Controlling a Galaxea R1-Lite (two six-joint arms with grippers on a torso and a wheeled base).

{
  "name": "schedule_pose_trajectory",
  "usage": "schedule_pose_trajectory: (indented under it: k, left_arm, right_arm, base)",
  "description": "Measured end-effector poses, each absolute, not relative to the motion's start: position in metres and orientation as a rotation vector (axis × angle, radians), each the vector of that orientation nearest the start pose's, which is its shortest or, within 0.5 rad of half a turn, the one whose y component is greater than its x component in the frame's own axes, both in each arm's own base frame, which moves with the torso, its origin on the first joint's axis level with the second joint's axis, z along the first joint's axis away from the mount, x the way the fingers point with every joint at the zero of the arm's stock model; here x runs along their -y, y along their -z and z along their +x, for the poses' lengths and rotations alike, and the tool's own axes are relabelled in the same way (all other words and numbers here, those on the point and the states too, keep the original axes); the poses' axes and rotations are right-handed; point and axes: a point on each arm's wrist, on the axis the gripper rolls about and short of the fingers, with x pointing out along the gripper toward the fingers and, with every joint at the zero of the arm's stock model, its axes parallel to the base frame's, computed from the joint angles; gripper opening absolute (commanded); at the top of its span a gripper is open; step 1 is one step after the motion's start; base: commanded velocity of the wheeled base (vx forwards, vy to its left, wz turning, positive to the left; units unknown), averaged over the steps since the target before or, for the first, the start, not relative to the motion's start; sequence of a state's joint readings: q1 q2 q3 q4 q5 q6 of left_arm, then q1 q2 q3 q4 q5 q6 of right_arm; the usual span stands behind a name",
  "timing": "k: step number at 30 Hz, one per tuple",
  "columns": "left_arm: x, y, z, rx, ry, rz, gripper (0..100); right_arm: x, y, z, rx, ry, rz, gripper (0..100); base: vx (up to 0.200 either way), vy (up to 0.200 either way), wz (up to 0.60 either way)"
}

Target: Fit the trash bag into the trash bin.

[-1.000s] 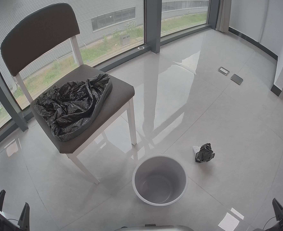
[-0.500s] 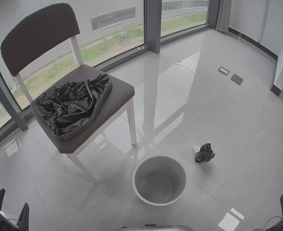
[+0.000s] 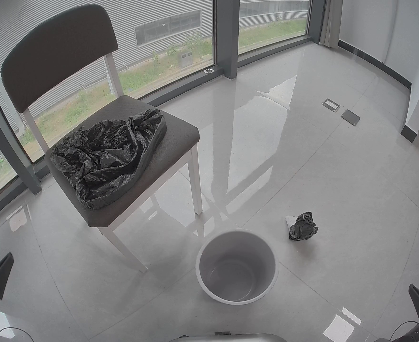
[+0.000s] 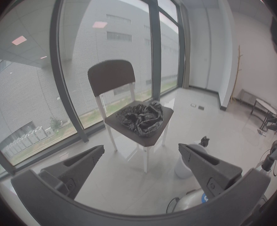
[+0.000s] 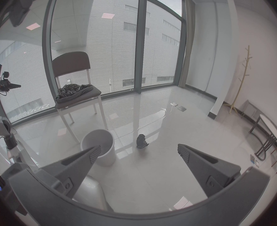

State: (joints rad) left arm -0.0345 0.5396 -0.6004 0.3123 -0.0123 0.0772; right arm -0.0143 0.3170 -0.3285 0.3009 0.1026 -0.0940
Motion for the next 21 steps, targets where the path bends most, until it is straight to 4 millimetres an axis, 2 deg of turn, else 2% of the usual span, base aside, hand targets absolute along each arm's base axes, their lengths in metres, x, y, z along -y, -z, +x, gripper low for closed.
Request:
schedule_pose_trajectory:
  k: [8, 15, 18, 21]
  left_arm:
    - [0.004, -0.248, 0.091, -0.443, 0.044, 0.093, 100]
    - [0.015, -0.271, 0.177, -0.607, 0.017, -0.059, 100]
    - [0.023, -0.27, 0.209, -0.67, -0.017, -0.103, 100]
    - [0.031, -0.26, 0.236, -0.737, -0.062, -0.113, 100]
  right_arm:
    - [-0.003, -0.147, 0.006, -0.375, -0.136, -0.01, 100]
    - [-0.003, -0.147, 0.016, -0.429, -0.152, 0.027, 100]
    - [-0.004, -0.147, 0.02, -0.445, -0.156, 0.036, 100]
    - [-0.004, -0.147, 0.022, -0.458, -0.159, 0.042, 100]
  base:
    - [0.0, 0.0, 0.0]
    - [0.0, 0.0, 0.0]
    - [0.0, 0.0, 0.0]
    - [0.0, 0.0, 0.0]
